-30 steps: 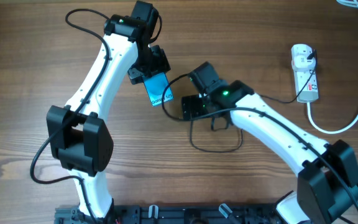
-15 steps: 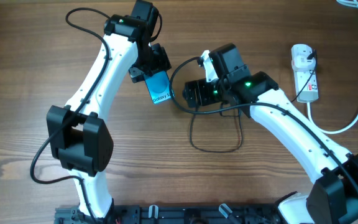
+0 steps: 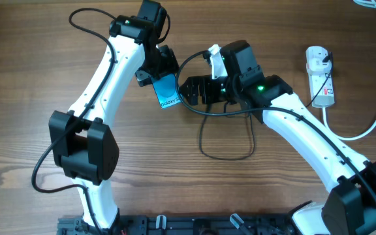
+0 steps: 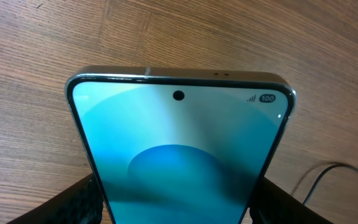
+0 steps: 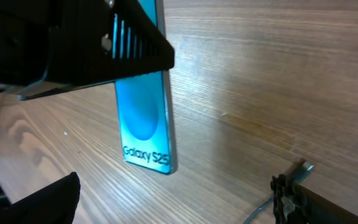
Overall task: Plug charger to phone and switch on socket
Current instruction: 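Bring the plug up to the phone's bottom port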
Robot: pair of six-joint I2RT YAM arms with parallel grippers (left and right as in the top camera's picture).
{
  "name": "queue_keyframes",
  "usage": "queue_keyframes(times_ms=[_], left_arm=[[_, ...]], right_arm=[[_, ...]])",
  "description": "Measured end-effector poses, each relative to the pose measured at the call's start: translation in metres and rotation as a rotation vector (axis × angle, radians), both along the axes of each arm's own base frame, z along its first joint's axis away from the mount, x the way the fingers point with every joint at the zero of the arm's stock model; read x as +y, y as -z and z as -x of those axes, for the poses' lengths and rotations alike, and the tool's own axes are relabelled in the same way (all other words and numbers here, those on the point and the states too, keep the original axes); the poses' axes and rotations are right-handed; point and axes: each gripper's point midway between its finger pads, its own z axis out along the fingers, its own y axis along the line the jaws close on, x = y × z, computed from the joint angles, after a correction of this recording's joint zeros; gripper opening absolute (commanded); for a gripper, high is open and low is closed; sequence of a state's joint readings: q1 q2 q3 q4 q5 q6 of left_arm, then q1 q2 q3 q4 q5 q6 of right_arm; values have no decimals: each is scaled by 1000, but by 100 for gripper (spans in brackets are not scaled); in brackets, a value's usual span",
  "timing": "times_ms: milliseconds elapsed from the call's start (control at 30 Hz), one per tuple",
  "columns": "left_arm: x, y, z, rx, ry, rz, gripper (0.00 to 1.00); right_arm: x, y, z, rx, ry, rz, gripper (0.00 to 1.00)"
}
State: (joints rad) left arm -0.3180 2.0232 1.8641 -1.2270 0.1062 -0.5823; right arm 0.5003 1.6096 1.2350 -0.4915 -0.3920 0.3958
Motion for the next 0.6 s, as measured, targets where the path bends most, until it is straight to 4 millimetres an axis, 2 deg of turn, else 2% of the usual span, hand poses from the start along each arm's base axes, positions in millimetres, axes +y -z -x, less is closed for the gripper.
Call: queue_keyframes(times_ms=[133, 233, 300, 433, 600], left_arm=[[-1, 0, 0, 2, 1, 8, 70], [-2, 0, 1, 4, 3, 14, 70], [-3, 0, 1, 4, 3, 15, 70], [-3, 0, 1, 5, 3, 15, 70], [-8, -1, 1, 8, 8, 48, 70]], right_arm=[[-3, 5, 5, 49, 25, 10, 100], [-28, 24, 9, 109, 132, 129, 100], [-38, 28, 7, 97, 155, 184, 100], [-30, 26, 13, 58, 30, 180, 100], [-11, 17, 21, 98, -17, 69, 100]])
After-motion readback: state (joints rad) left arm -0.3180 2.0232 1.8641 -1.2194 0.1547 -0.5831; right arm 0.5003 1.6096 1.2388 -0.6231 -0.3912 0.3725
